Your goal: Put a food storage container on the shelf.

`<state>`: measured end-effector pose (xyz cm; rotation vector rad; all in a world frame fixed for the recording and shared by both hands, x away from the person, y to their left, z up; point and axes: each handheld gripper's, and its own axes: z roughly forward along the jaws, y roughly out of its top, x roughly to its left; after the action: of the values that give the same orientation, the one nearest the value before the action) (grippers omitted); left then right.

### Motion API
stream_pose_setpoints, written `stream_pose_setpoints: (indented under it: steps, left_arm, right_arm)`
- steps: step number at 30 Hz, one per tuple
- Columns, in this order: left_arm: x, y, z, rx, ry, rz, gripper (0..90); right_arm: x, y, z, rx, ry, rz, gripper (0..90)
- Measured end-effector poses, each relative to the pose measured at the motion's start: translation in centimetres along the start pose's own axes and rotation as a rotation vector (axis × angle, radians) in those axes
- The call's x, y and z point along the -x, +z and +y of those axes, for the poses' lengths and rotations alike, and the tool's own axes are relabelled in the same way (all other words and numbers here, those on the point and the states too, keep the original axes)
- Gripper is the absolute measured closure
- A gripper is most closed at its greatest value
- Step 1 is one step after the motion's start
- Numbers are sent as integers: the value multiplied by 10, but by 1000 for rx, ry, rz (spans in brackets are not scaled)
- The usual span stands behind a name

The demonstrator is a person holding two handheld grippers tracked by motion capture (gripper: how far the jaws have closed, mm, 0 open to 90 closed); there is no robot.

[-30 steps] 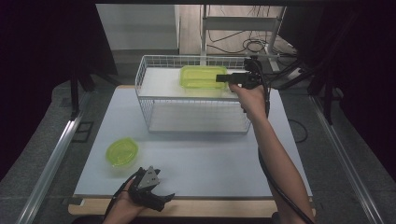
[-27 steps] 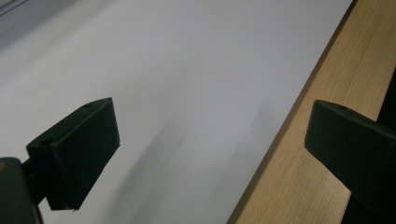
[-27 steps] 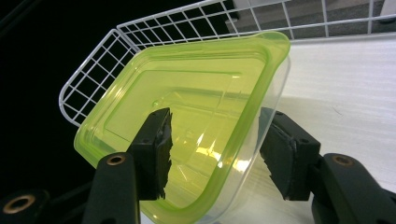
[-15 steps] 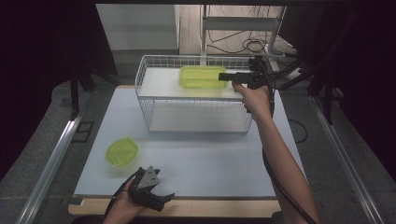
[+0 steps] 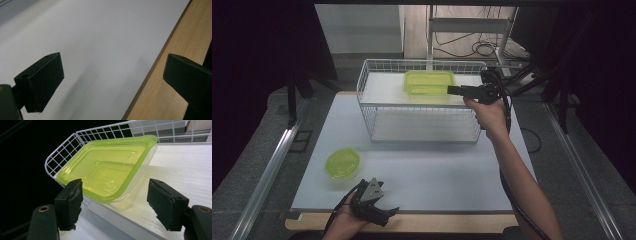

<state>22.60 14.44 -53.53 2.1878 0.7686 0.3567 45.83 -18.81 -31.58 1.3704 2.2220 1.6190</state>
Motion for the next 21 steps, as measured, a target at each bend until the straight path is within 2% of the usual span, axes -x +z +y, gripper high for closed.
stream_pose_setpoints:
  steps: [5, 9, 12, 16, 19, 21]
  left_arm:
    - [-1, 0, 0, -3, 0, 1, 31]
    - [-1, -2, 0, 4, -5, 0, 30]
    - [-5, -4, 1, 24, -45, -6, 28]
    - [-9, -10, 2, 79, -100, -11, 27]
    - [-10, -11, 1, 90, -121, -11, 33]
    - [-10, -10, 0, 88, -115, -4, 37]
  right_arm:
    - [-5, -1, -5, -6, -25, -2, 289]
    - [-10, -5, -15, -12, -67, -2, 286]
    - [-13, -9, -27, -18, -98, -3, 278]
    - [-16, -15, -44, -21, -141, -13, 266]
    - [-17, -19, -55, -19, -164, -17, 245]
    - [-18, -20, -62, -14, -187, -16, 232]
